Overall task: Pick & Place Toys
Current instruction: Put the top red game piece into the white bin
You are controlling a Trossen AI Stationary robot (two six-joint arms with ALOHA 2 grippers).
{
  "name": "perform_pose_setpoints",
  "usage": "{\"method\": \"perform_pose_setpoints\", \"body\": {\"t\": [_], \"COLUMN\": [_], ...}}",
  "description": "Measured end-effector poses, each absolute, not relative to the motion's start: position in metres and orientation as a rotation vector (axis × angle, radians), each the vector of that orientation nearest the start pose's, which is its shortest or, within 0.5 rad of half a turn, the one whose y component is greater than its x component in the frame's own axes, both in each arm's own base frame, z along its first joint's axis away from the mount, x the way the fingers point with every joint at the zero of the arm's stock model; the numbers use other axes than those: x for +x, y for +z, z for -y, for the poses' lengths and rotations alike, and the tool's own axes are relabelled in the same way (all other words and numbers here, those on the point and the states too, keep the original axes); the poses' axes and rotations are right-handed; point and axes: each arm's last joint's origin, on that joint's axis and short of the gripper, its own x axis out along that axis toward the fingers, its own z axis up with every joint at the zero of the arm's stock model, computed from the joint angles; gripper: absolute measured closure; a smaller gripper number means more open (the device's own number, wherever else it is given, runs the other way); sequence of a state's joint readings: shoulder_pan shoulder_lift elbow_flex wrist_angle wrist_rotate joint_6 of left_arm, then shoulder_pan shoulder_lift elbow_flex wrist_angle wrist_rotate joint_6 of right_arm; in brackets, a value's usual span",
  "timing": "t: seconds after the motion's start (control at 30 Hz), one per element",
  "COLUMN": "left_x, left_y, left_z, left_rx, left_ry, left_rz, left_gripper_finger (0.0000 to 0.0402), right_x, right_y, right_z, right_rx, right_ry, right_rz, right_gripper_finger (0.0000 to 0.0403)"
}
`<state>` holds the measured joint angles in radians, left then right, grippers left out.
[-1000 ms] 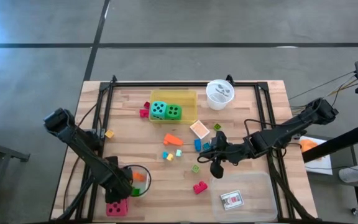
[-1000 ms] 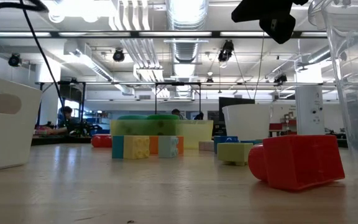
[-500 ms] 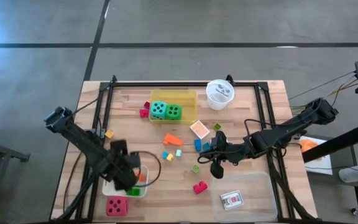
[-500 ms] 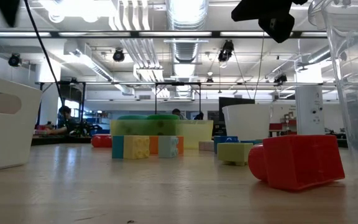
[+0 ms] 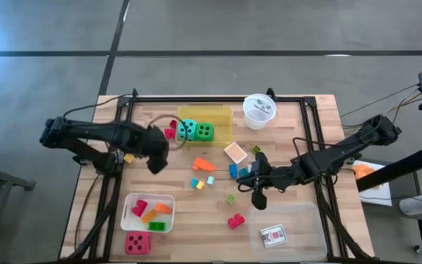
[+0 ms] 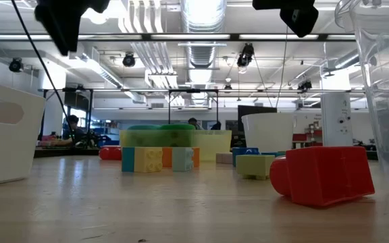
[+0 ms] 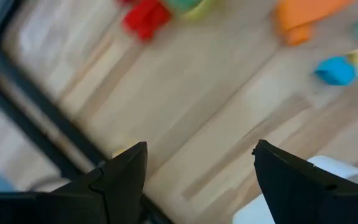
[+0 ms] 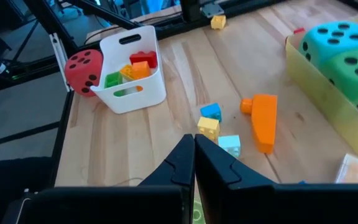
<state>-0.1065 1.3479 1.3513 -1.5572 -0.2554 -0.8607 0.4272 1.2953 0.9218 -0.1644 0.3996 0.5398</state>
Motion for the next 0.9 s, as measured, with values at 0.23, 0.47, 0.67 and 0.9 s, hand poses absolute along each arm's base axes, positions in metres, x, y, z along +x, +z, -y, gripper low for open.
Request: {"method": "perform_pose_setpoints", "body": {"t": [0.23,0.47,0.67,0.9], "left_x": [0.197,0.198,0.208,0.216], "left_y": [0.281,0.253,0.25,0.24], "left_z": [-0.026,-0.059,-0.098,-0.115], "left_rx": [-0.52,-0.409,-0.42,-0.085], "left_ry": [0.905,0.916,0.799,0.529], "left_rz": [-1.562,-1.509,-1.357,-1.48], "left_gripper_finger": [0.012,0.012,0.012,0.012], "right_x": [0.259,0.261,0.261,0.261], "right_y": [0.28,0.28,0.28,0.28], "right_z": [-0.101,-0.096,-0.094,-0.094], "right_rx": [0.246,0.193,0.189,0.189], "right_ry": [-0.085,-0.09,-0.094,-0.091], "right_rz": [-0.46,-0.462,-0.464,-0.467], "right_gripper_finger": [0.0394,0.0394,0.0394,0.0394]}}
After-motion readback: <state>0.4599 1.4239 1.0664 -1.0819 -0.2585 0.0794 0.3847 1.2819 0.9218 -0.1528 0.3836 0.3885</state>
